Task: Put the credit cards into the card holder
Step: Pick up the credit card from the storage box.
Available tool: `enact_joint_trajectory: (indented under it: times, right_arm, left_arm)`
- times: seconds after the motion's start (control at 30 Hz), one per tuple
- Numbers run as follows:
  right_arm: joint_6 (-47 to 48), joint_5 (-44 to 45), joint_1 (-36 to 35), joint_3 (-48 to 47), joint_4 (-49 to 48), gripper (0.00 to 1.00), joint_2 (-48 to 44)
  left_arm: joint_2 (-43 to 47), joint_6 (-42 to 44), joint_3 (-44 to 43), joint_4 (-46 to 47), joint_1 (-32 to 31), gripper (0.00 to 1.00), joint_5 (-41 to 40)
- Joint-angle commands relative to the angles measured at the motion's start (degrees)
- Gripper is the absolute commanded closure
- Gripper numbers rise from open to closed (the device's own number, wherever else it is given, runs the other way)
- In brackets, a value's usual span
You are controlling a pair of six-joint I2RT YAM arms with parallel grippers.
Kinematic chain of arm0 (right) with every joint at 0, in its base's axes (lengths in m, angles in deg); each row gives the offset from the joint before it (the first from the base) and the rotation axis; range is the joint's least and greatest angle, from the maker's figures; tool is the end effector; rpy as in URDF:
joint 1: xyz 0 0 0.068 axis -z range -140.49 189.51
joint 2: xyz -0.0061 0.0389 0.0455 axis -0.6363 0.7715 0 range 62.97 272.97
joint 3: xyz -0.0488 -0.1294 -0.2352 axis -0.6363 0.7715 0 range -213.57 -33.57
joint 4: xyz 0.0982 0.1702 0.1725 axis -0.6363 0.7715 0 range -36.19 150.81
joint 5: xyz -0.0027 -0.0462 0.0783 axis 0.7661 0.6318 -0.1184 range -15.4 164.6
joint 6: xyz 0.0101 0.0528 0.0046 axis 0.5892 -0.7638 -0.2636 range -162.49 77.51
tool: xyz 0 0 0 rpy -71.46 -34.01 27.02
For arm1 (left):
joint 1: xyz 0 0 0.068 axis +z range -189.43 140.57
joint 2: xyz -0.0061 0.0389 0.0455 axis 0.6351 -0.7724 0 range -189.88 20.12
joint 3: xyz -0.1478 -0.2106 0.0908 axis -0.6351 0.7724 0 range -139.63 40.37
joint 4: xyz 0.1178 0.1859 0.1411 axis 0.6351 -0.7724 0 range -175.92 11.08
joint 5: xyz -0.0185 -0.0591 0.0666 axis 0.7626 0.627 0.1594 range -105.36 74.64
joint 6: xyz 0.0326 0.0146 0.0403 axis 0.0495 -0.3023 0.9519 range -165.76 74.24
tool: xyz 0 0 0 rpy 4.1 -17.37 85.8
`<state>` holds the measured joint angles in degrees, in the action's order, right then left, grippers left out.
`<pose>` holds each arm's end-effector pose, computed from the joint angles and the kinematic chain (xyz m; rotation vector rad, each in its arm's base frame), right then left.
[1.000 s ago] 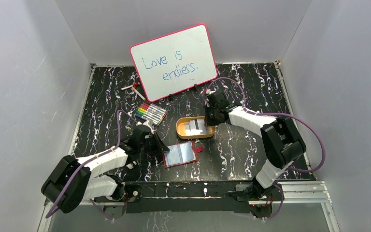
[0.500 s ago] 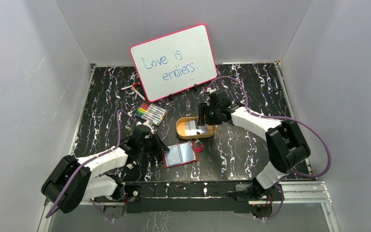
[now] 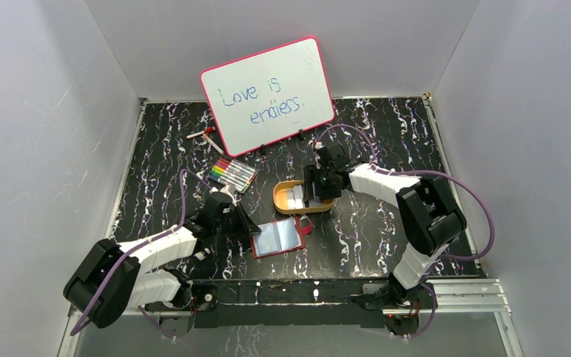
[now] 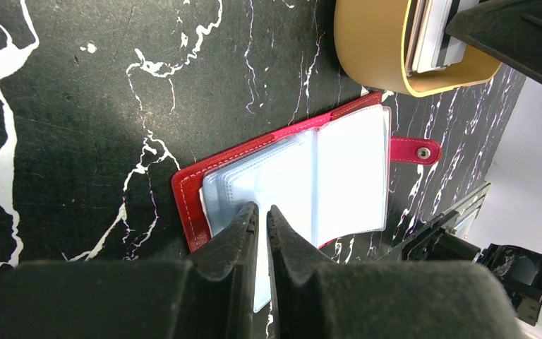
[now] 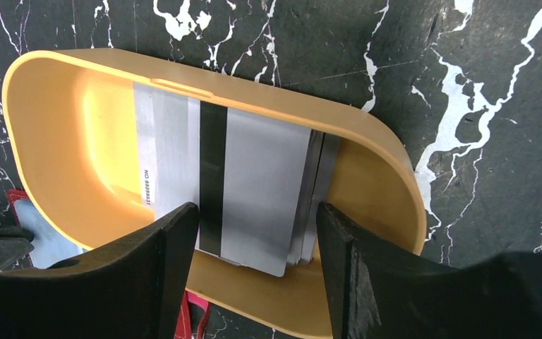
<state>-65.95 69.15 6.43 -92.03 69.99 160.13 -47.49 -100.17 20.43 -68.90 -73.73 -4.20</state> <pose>0.2869 0.1909 0.1795 -0.2573 2.5887 0.4990 0.1738 -0.1269 0.1505 -0.3091 2.4114 -1.0042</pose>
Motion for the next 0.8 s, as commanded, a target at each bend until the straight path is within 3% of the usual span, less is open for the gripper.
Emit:
enact_joint_trajectory:
  times: [0.0, 0.23, 0.5, 0.77]
  right_arm:
    - [1.35, 0.0, 0.2, -1.82, 0.09, 0.33, 0.82]
    - [1.33, 2.02, 0.27, -0.76, -0.1, 0.65, -0.45]
    - [1.66, 3.17, 0.47, -1.14, 0.85, 0.87, -2.91]
    - [1.08, 1.07, 0.63, -1.37, 1.54, 1.0, -6.12]
  left_arm:
    - [0.2, 1.06, 0.7, -2.11, -0.22, 0.9, -0.33]
    - [0.03, 1.15, 0.54, -2.32, -0.2, 0.9, -0.36]
    - [-0.11, 1.41, 0.17, -2.47, -0.16, 0.9, -0.45]
    - [0.15, 1.37, -0.07, -2.64, -0.22, 0.9, -0.34]
